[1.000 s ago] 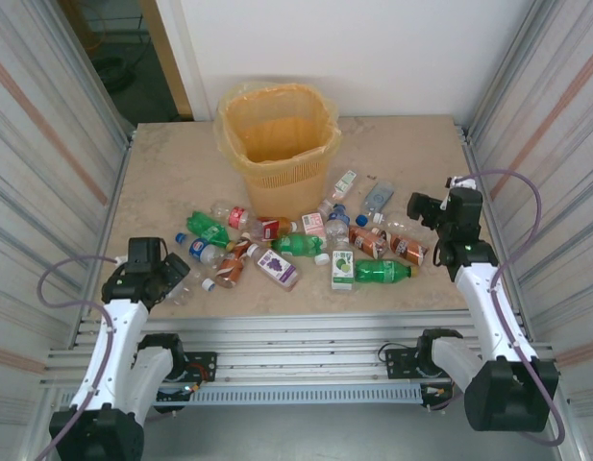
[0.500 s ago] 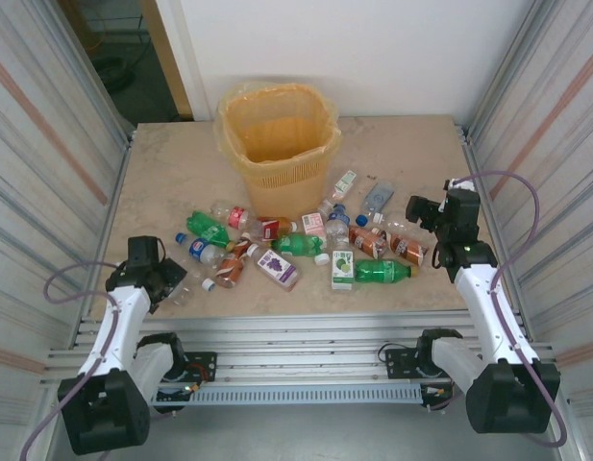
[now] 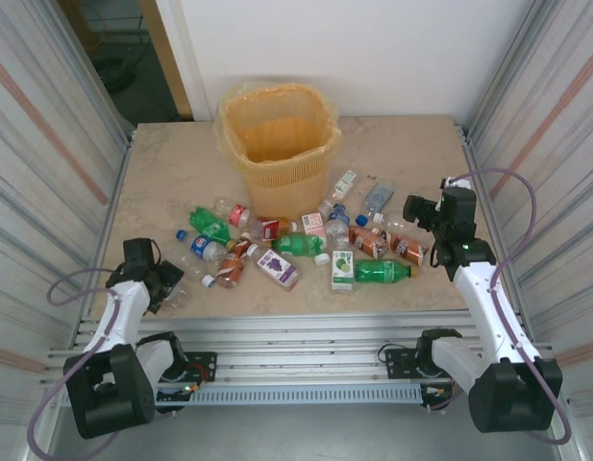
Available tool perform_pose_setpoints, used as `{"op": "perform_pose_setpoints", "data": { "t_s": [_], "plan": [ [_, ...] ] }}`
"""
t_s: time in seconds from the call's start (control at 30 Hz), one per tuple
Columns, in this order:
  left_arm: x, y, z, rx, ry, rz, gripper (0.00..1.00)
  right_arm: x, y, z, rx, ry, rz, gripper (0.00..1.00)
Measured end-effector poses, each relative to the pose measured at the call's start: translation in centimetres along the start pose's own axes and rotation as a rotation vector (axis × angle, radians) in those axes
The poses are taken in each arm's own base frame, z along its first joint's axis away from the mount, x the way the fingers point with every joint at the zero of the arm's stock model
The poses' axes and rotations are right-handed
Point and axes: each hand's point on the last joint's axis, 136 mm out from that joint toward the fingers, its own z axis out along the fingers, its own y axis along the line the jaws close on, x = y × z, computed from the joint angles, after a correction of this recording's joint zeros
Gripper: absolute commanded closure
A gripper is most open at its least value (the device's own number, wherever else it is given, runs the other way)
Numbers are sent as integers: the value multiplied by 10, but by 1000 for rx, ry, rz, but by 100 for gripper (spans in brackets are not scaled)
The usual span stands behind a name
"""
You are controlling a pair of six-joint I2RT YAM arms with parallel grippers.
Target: Put the plastic bottles in the bin
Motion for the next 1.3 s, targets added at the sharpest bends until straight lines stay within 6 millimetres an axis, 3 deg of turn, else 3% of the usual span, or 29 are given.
{"op": "perform_pose_setpoints", "data": {
  "t_s": [0.2, 0.4, 0.63, 0.8, 1.03, 1.17, 1.3],
  "plan": [
    [2, 3, 7, -6, 19, -15, 36, 0, 1, 0, 6, 9, -8, 2],
    [0, 2, 6, 8, 9, -27, 54, -6, 6, -3, -1, -3, -12, 2],
    [-7, -4, -13, 47, -38, -21, 66, -9, 10, -5, -12, -9, -17, 2],
    [-29, -22, -52, 128, -137, 12, 68, -10, 10, -5, -9, -10, -17, 2],
    [-67, -62, -132, 298, -318, 73, 70, -10, 11, -5, -7, -12, -17, 2],
    [-75, -102, -175, 409, -369, 172, 71, -11, 9, -6, 3, -17, -11, 2],
    [-74, -159, -214, 541, -406, 325, 71, -9, 7, -9, 8, -12, 1, 2]
  ]
}}
